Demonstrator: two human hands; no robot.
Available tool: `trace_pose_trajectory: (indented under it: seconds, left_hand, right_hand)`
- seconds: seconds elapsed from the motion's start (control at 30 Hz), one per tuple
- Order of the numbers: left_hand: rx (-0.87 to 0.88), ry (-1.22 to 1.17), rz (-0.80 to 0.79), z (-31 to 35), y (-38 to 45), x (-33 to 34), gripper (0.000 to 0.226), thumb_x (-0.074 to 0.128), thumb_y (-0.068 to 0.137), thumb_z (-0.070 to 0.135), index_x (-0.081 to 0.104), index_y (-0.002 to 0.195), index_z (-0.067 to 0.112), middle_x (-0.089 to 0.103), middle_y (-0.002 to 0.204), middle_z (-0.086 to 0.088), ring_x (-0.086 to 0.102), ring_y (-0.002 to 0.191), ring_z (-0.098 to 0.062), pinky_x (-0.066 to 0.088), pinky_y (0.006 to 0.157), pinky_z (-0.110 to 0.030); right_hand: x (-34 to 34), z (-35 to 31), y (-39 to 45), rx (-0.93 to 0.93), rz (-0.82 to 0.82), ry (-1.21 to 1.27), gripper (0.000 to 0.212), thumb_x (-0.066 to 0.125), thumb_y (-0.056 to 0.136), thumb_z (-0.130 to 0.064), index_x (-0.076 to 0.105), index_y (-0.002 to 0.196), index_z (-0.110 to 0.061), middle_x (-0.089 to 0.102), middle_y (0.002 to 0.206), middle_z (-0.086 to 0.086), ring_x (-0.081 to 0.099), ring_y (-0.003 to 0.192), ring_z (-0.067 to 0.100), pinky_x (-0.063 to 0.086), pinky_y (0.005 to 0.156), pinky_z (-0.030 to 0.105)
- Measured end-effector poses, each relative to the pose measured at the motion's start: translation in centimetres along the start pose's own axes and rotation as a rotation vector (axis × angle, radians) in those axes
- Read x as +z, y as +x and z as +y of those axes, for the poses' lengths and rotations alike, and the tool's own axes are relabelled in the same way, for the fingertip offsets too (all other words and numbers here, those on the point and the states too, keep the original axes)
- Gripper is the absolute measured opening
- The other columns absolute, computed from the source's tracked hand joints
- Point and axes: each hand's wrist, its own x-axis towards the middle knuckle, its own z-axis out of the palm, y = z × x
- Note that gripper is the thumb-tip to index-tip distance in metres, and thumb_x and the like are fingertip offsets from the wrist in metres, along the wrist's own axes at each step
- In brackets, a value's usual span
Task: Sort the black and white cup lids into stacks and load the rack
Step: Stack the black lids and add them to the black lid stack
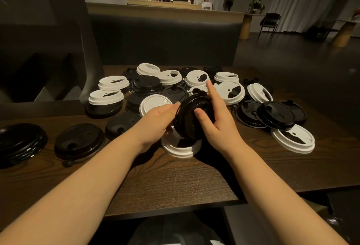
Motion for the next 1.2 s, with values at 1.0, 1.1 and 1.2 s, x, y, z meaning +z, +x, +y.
trace_pose_trajectory:
  seconds: [1.0,1.1,1.2]
  left_hand:
    - [0.033,-0.203,0.332,-0.6,2.2,-3.2,0.018,0.070,0.082,0.015,0.065,0.100,0.014,0.074,0.094,-0.005,0.071,0.090,-0.020,0.055,0.085,-0.044]
    - [-0.001,-0.105,0.278,-1.0,2.0,-2.7,0.026,0.070,0.083,0.016,0.064,0.108,0.011,0.073,0.101,-0.008,0.071,0.094,-0.021,0.055,0.088,-0.046]
    - [-0.009,-0.061,0.232,-1.1,1.8,-2.1,0.023,0.070,0.084,0.014,0.065,0.107,0.014,0.073,0.102,-0.007,0.070,0.096,-0.018,0.055,0.089,-0.041]
  right_hand:
    - [-1.4,2.1,1.3,0.584,0.161,-0.631,0.048,0.042,0.096,-0.043,0.055,0.130,-0.012,0.052,0.135,0.010,0.038,0.130,0.030,0.029,0.107,0.045]
    - [-1.6,2.1,1.3,0.806,-0.028,-0.740,0.061,0.033,0.098,-0.048,0.034,0.145,-0.009,0.020,0.156,0.017,0.007,0.146,0.034,0.005,0.116,0.047]
    - [-1.6,2.1,1.2,0.738,-0.069,-0.780,0.060,0.031,0.099,-0.047,0.032,0.146,-0.009,0.025,0.155,0.017,0.015,0.144,0.033,0.011,0.115,0.045]
